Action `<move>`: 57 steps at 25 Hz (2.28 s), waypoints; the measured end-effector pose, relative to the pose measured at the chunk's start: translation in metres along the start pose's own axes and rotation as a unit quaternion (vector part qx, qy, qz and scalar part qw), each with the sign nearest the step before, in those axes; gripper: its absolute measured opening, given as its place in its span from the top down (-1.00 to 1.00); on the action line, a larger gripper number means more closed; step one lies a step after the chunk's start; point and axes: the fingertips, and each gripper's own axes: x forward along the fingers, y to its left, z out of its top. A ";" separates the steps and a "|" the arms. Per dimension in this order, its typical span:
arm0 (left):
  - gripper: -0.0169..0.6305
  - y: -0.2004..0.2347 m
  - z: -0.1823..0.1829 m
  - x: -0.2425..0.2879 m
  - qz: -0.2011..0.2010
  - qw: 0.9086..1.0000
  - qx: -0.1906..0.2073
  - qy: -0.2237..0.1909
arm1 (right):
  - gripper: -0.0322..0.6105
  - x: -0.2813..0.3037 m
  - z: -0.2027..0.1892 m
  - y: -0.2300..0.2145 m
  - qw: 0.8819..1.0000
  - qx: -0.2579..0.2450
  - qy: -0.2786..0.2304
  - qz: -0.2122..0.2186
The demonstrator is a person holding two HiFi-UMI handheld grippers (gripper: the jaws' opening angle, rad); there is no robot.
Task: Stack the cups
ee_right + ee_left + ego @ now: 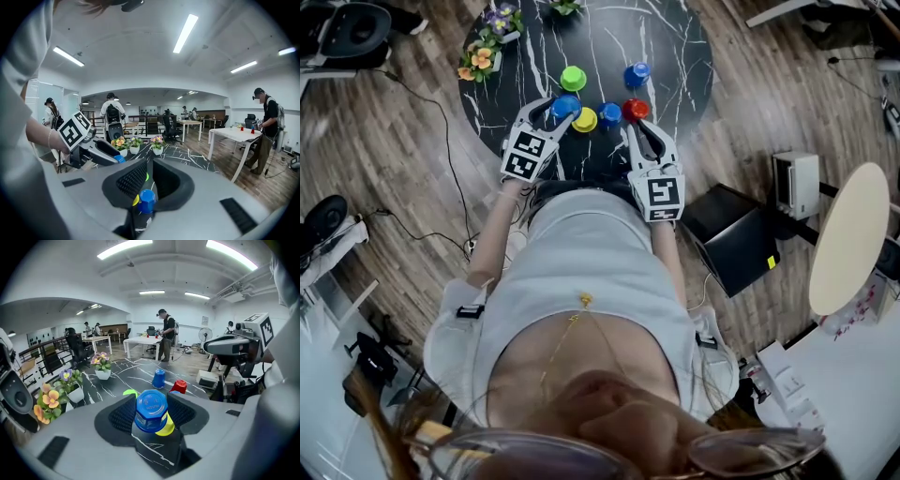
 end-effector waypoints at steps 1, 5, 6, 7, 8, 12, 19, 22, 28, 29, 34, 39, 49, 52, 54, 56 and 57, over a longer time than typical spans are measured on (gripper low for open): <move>0.25 -0.004 0.004 0.000 -0.004 1.000 0.002 -0.001 | 0.82 -0.001 0.000 -0.001 1.000 0.000 0.000 0.000; 0.25 -0.016 0.008 0.007 -0.020 1.000 0.008 0.002 | 0.82 -0.003 -0.002 -0.005 1.000 0.001 0.001 -0.002; 0.25 -0.019 0.008 0.009 -0.024 1.000 0.011 0.004 | 0.82 -0.003 -0.003 -0.007 1.000 0.003 0.001 -0.003; 0.25 -0.021 0.009 0.011 -0.026 1.000 0.014 0.004 | 0.82 -0.004 -0.003 -0.008 1.000 0.003 0.001 -0.004; 0.25 -0.024 0.011 0.013 -0.027 0.999 0.016 0.001 | 0.82 -0.005 -0.004 -0.009 1.000 0.004 0.001 -0.005; 0.25 -0.032 0.015 0.019 -0.037 0.999 0.020 0.003 | 0.82 -0.009 -0.006 -0.015 1.000 0.007 0.003 -0.009; 0.25 -0.050 0.015 0.033 -0.057 0.997 0.037 0.026 | 0.82 -0.014 -0.010 -0.025 1.000 0.011 0.005 -0.017; 0.25 -0.056 0.014 0.039 -0.062 0.996 0.047 0.033 | 0.82 -0.015 -0.011 -0.029 1.000 0.012 0.006 -0.019; 0.25 -0.061 0.011 0.048 -0.064 0.995 0.054 0.047 | 0.82 -0.018 -0.014 -0.038 1.000 0.014 0.008 -0.021; 0.25 -0.061 0.011 0.049 -0.063 0.995 0.056 0.047 | 0.82 -0.018 -0.014 -0.039 1.000 0.014 0.008 -0.021; 0.25 -0.064 0.011 0.054 -0.058 0.996 0.058 0.046 | 0.82 -0.017 -0.015 -0.047 1.000 0.011 0.008 -0.018; 0.22 -0.064 0.010 0.051 -0.050 0.997 0.052 0.041 | 0.81 -0.014 -0.012 -0.057 1.000 0.009 0.004 -0.009; 0.15 -0.054 0.035 0.019 0.002 0.999 -0.023 -0.049 | 0.72 0.007 -0.013 -0.078 1.000 -0.012 0.010 0.016; 0.18 -0.054 0.044 0.007 0.015 0.996 -0.048 -0.079 | 0.67 0.014 -0.016 -0.085 0.999 -0.021 0.018 0.024; 0.36 -0.052 0.046 -0.001 0.030 0.994 -0.059 -0.091 | 0.65 0.018 -0.017 -0.088 0.999 -0.026 0.021 0.030; 0.56 -0.052 0.046 -0.008 0.047 0.992 -0.066 -0.097 | 0.64 0.023 -0.020 -0.091 0.999 -0.031 0.026 0.036; 0.65 -0.052 0.045 -0.011 0.054 0.991 -0.068 -0.099 | 0.63 0.026 -0.022 -0.092 0.998 -0.033 0.030 0.040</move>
